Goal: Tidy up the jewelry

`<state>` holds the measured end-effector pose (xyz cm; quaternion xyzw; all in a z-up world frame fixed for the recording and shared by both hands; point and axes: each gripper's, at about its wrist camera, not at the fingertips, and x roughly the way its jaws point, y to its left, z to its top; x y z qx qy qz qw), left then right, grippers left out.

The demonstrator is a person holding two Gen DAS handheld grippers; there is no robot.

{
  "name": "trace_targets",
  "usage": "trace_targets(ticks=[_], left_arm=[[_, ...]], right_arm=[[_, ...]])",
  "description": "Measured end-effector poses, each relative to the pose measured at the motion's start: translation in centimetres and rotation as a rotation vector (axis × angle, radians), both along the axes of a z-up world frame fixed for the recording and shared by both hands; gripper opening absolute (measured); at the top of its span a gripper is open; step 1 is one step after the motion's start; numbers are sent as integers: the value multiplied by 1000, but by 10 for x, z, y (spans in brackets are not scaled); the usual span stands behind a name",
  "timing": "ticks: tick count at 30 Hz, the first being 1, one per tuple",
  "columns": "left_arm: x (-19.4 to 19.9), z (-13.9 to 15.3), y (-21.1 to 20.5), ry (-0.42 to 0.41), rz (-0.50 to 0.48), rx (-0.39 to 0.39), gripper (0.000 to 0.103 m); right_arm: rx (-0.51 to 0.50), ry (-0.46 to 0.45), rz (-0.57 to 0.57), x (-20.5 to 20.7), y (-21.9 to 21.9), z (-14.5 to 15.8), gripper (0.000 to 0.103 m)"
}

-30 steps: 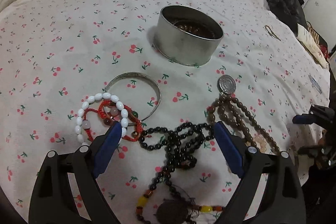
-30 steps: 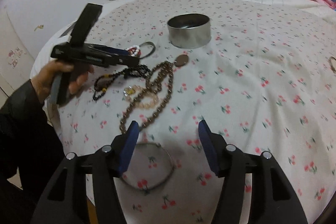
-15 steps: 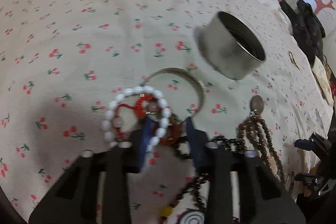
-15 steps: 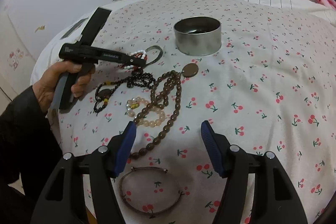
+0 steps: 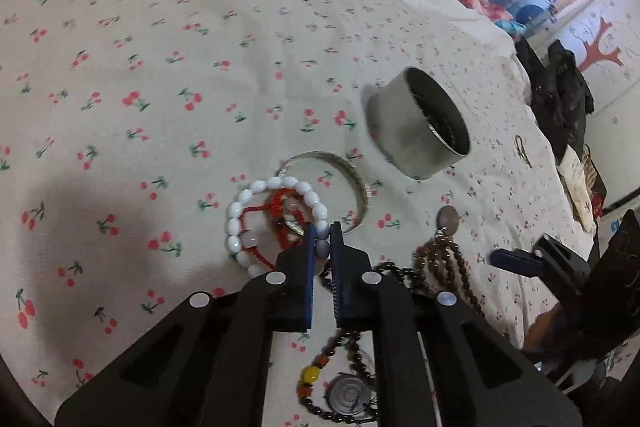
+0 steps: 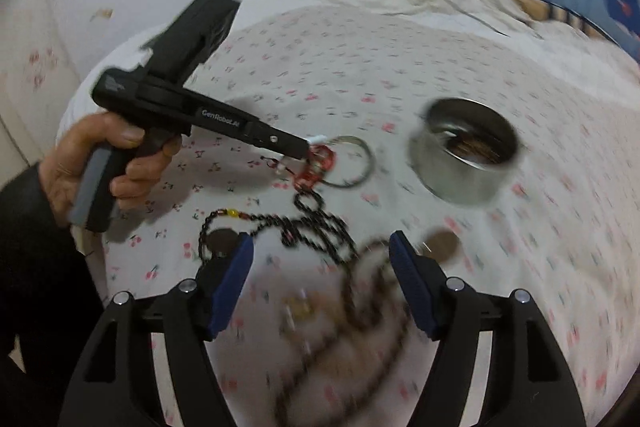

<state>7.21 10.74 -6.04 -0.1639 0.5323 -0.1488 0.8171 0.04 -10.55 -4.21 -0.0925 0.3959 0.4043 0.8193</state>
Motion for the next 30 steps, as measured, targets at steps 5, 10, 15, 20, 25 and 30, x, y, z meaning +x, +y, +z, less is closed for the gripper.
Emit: trace_targets(ticks=[5,10,15,20,25,30], left_arm=[[-5,11,17,-33,34,-42,7],[-7,14,32,-38,85,-59,7],[-8,18,39,-49,100,-69,7],[-10,19,43,-53,101,-88,7],[-10,21,41,-54,98,-85,7],[-10,14,33,-33,69,-56,7]], right_arm=[[-12,34,16,33,32,-18,68],[-31,44,27,59,64,-27,57],[-92,53,60,66,87,-33,49],[-114,-7,134,51,102,-28,48],[-213,-1,231,45,122,-35,33],[-152,53,161,60,89,-30,33]])
